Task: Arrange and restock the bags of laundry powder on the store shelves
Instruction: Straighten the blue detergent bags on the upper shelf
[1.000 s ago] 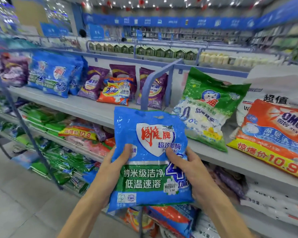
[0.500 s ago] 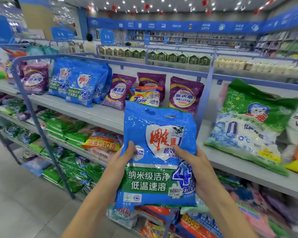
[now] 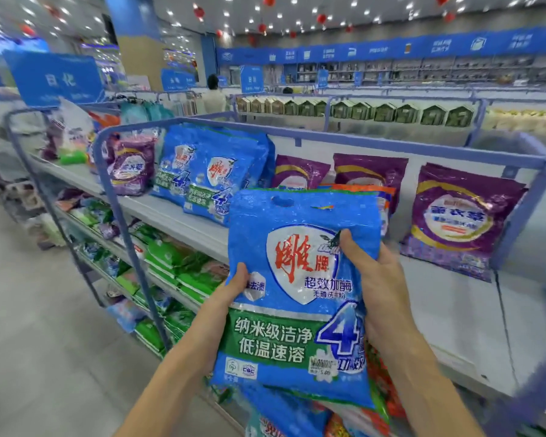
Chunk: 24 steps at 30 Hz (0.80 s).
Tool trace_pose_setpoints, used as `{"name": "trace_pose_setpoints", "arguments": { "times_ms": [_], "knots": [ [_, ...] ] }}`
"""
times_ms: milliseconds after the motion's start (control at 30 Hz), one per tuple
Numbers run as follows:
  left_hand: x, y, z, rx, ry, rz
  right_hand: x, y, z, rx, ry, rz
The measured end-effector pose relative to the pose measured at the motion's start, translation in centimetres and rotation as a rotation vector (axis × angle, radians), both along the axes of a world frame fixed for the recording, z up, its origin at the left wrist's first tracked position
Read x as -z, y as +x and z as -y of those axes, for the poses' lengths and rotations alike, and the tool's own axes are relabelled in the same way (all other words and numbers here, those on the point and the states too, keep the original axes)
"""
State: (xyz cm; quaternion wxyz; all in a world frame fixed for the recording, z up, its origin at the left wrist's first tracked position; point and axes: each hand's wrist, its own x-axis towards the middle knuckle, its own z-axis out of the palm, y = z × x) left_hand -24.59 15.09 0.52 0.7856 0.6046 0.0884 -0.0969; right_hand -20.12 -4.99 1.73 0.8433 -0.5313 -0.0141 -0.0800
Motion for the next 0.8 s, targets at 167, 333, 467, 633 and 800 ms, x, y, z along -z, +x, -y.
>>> {"name": "trace_pose_setpoints", "arguments": {
  "times_ms": [167,333,467,633,800],
  "knots": [
    [-0.5,4.3,-4.7,-0.097,-0.001,-0.062,-1.1,6.1,-4.8,-0.06,0.132,-0.112],
    [0.5,8.5,-10.4,-0.102,0.091,0.028,-1.0,10.7,-9.8,-0.092,0.068,-0.08],
    [1.0,13.3,-15.8,-0.127,0.148,0.117,-0.9,14.1,-14.4,-0.121,0.093,-0.069],
    [1.9,18.0,-22.8,-0.117,0.017,0.046,0.2,17.6,-21.5,-0.238,0.036,-0.07],
    [-0.1,20.9,-30.0,-0.149,0.018,0.079,3.3,19.3,-29.8,-0.298,-0.109,-0.162]
  ]
}}
